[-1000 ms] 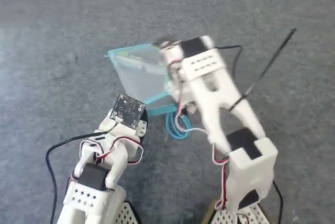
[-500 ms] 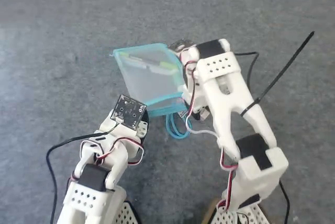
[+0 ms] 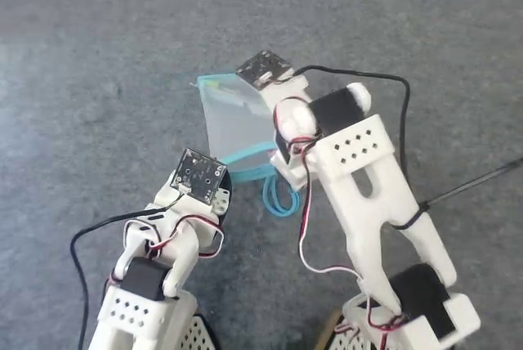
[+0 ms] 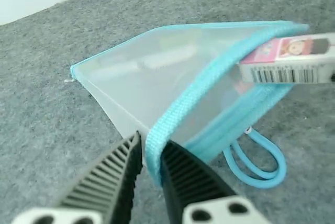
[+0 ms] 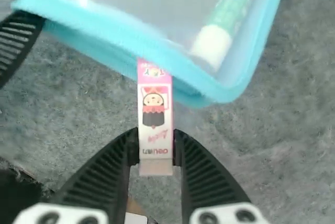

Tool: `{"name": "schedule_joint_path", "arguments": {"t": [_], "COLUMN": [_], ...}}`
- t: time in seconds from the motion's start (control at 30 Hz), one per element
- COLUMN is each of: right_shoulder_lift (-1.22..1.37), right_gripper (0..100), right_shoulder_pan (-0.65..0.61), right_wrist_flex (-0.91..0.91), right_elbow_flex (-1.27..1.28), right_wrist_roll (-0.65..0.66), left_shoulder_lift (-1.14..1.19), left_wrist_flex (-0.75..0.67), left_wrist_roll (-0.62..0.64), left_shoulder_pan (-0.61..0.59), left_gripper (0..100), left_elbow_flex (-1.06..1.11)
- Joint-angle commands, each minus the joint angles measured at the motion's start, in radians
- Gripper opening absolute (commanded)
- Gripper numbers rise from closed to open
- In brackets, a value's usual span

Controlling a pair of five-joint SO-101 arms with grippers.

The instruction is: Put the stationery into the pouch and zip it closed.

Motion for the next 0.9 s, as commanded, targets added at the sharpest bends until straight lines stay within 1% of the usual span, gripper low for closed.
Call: {"name": "schedule_joint_path", "arguments": {"t": [0.0, 0.1, 0.23, 0.4, 0.53, 0.6, 0.77, 0.87], "right_shoulder_lift": [-0.051, -0.024, 0.096, 0.265, 0.338, 0.358, 0.371, 0.366], "right_gripper": [0.7, 0.7, 0.7, 0.9, 1.1, 4.3, 17.4, 19.0], "right_shoulder_pan": [-0.079, -0.125, -0.117, -0.081, -0.031, -0.028, -0.035, -0.031], "right_wrist_flex": [0.027, -0.002, -0.038, -0.15, -0.171, -0.174, -0.177, -0.166], "right_elbow_flex": [-0.003, -0.003, -0.009, -0.101, -0.253, -0.308, -0.333, -0.327], "right_wrist_roll": [0.035, 0.034, 0.028, -0.087, -0.155, -0.163, -0.166, -0.164], "left_shoulder_lift": [-0.015, -0.015, -0.015, -0.015, -0.015, -0.015, -0.015, -0.015], "left_wrist_flex": [0.005, 0.005, 0.006, 0.008, 0.008, 0.008, 0.008, 0.008], "left_wrist_roll": [-0.012, -0.012, -0.012, -0.012, -0.012, -0.012, -0.012, -0.012], "left_shoulder_pan": [0.018, 0.018, 0.018, 0.018, 0.018, 0.018, 0.018, 0.018], "left_gripper": [1, 1, 1, 1, 1, 1, 1, 1], "left_elbow_flex": [-0.007, -0.007, -0.007, -0.007, -0.007, -0.007, -0.007, -0.007]}}
